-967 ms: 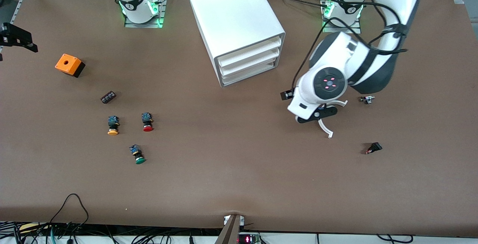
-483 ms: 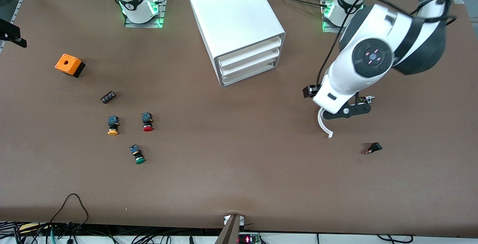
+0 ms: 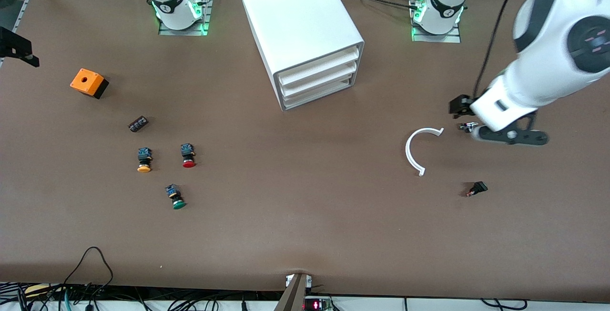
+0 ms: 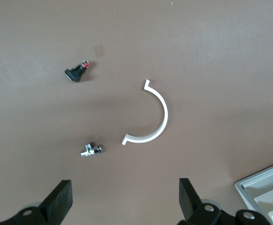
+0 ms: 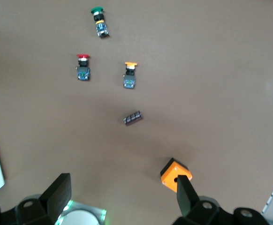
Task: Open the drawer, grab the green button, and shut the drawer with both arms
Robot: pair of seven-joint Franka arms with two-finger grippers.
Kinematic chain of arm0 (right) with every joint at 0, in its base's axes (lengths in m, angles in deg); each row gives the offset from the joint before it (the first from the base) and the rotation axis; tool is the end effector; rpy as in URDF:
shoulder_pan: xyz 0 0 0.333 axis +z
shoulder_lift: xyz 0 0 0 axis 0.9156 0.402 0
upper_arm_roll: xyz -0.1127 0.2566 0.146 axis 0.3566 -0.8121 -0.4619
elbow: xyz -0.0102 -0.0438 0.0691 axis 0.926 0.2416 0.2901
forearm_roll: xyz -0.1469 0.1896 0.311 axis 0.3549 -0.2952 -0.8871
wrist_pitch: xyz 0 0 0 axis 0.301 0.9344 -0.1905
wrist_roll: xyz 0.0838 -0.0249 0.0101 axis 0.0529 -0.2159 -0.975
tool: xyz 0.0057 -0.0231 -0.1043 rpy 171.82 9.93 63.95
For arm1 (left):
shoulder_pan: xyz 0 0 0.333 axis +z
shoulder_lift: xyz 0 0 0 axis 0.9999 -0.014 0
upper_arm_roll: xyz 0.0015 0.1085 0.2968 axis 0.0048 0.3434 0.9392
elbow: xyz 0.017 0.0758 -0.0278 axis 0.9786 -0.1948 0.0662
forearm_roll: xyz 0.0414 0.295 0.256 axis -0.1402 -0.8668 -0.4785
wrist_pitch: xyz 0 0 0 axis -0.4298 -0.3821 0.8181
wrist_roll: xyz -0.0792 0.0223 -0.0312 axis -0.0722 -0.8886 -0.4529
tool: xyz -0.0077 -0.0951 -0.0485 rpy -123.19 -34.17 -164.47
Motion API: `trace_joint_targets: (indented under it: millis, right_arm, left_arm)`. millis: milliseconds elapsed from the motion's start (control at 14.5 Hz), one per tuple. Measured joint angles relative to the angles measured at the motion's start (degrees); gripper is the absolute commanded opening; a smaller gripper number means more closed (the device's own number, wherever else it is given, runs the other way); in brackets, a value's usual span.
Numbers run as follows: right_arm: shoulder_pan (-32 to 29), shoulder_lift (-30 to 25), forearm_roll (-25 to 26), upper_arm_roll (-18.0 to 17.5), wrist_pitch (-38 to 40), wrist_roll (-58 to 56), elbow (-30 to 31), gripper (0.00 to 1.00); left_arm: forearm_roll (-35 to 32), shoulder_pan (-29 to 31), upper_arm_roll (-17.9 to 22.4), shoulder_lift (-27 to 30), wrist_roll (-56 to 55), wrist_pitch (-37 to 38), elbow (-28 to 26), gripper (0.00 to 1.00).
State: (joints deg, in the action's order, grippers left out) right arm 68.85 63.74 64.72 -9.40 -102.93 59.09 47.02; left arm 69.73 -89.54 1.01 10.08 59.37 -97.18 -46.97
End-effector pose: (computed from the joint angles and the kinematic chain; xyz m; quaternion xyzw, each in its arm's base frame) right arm 0.5467 -0.0702 0.6358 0.9904 0.1351 -0.0297 0.0067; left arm 0.5969 -0.0961 0.5403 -0.9965 0.0663 0.0469 0.0190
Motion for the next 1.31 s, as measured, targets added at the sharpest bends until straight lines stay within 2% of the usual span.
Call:
trace_joint_targets:
  millis: [138, 276, 483, 760, 1312]
  right_arm:
    - [0.0, -1.8, 0.0, 0.0, -1.2, 0.0, 3.2, 1.00]
    - [0.4, -2.7, 0.0, -0.3, -1.1, 0.0, 4.1, 1.00]
    - [1.0, -2.9, 0.0, -0.7, -0.8, 0.0, 4.2, 1.00]
    - [1.2, -3.1, 0.0, -0.7, 1.8, 0.0, 4.3, 1.00]
    - [1.2, -3.4, 0.0, -0.6, 3.0, 0.0, 4.2, 1.00]
  left_arm:
    - [1.8, -2.6, 5.7, 5.2, 4.2, -3.6, -5.8, 1.00]
    - [2.1, -4.8, 8.7, 8.2, 6.1, -5.2, -8.5, 1.00]
    - [2.1, -5.5, 9.0, 9.4, 6.2, -4.5, -8.9, 1.00]
    - [2.1, -5.5, 9.3, 9.4, 6.3, -1.1, -6.4, 1.00]
    - [2.1, -5.2, 10.0, 9.4, 6.3, -0.9, -6.0, 1.00]
